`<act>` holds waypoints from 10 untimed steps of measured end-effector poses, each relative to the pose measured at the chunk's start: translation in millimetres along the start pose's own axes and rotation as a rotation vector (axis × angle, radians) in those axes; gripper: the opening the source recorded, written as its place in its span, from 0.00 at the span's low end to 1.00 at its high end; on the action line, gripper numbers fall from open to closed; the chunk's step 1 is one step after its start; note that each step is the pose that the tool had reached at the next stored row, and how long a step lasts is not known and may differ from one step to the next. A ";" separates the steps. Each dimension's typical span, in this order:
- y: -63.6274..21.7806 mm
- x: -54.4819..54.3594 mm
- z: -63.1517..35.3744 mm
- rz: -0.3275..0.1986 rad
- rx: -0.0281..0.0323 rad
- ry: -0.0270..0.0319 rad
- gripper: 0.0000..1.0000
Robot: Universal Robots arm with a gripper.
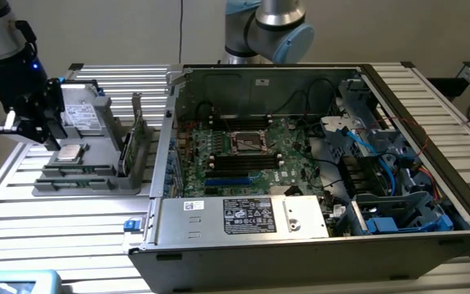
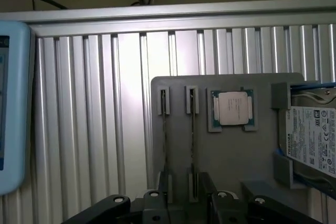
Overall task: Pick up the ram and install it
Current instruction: 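Pick up the ram and move it above insertion slot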
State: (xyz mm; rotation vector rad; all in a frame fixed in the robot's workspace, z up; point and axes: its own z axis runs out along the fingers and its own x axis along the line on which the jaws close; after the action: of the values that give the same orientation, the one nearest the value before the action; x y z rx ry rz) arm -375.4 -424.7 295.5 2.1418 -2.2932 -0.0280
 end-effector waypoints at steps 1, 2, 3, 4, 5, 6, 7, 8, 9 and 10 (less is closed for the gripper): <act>-0.9 1.4 1.8 -0.002 -0.0004 0.0000 0.36; -1.8 2.6 3.6 -0.003 -0.0011 0.0001 0.36; -2.6 3.7 5.4 -0.006 -0.0020 0.0002 0.36; -2.8 4.1 6.7 -0.008 -0.0028 0.0003 0.36; -2.8 4.2 8.0 -0.011 -0.0038 0.0004 0.36; -2.8 4.4 9.2 -0.014 -0.0040 0.0002 0.36; -2.9 4.5 10.8 -0.017 -0.0043 0.0003 0.36; -3.0 4.6 12.5 -0.019 -0.0048 0.0003 0.36; -3.2 4.6 14.4 -0.021 -0.0052 0.0004 0.36; -3.3 4.6 16.2 -0.023 -0.0056 0.0004 0.36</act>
State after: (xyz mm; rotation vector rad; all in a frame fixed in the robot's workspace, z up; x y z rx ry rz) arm -372.7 -429.3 279.1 2.1657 -2.2653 -0.0341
